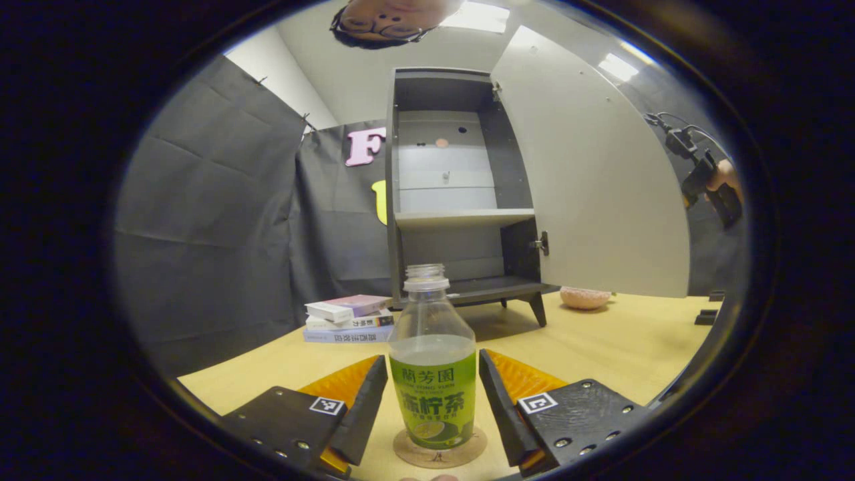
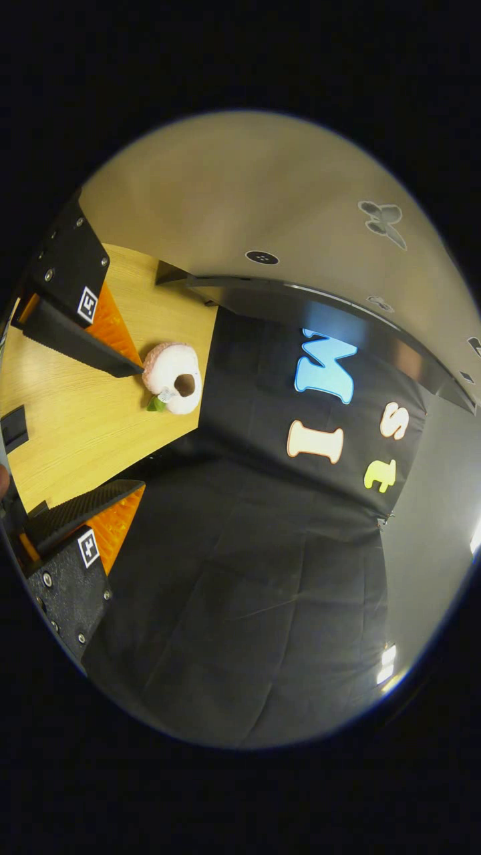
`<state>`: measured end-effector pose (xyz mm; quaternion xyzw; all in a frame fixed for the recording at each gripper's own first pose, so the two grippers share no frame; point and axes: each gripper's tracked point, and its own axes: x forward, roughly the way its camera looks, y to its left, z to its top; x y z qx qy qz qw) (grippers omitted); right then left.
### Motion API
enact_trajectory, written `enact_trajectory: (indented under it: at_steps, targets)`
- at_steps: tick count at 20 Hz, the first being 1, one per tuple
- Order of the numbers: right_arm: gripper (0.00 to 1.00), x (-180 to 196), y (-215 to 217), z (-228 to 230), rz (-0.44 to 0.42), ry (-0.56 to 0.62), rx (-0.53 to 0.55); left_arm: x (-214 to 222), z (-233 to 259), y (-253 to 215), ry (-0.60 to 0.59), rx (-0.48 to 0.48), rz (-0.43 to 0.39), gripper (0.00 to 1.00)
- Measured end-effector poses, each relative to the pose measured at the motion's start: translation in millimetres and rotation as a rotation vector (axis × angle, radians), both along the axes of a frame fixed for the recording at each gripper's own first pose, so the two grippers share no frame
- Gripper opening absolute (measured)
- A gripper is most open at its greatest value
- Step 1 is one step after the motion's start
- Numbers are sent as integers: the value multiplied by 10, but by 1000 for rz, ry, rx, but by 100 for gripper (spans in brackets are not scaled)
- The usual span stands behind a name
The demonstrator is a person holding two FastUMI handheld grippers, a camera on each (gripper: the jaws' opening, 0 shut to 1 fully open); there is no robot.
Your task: Open the cabinet door with the right hand, grasp the bottle in the cabinet with the left hand and place it on the coaster, then close the cabinet door with the right hand.
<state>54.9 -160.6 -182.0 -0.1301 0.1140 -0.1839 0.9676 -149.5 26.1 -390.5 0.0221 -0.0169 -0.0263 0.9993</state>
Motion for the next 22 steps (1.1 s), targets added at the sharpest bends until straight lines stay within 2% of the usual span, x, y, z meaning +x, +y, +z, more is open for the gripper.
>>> enact_trajectory:
  at_steps: [6,8,10,11,12,14,15,16,18,19,20,21,22]
  targets:
    - [95,-72,-9,76,-7,-14,-1,-100,342,28,-47,-16,-23,79]
    - [95,-97,-10,139,-9,-22,17,-127,462,29,-40,-37,-37,85]
    - [95,-124,-41,276,-25,-50,33,-128,650,65,-37,-44,-44,85]
    - [95,-142,-48,354,-33,-71,44,-121,806,70,-46,-36,-45,89]
    - [95,-155,-47,410,-37,-89,56,-97,984,90,-59,-31,-44,85]
    - [95,-184,-41,539,-42,-120,81,-44,1404,100,-100,-27,-52,85]
    - [95,-197,-38,631,-45,-142,95,-1,1588,94,-115,-26,-59,89]
    - [95,-190,-11,706,-34,-162,113,55,1783,88,-125,-31,-64,85]
    - [95,-176,23,819,-16,-182,159,208,2162,96,-135,-32,-62,85]
    - [96,-174,26,913,-10,-198,178,287,2328,129,-133,-37,-55,89]
    - [96,-158,35,1019,-3,-212,200,362,2506,151,-132,-42,-43,85]
    - [95,-149,80,1114,18,-228,223,456,2656,167,-125,-35,-29,85]
    - [97,-123,162,1193,48,-238,244,546,2828,180,-116,-8,-10,89]
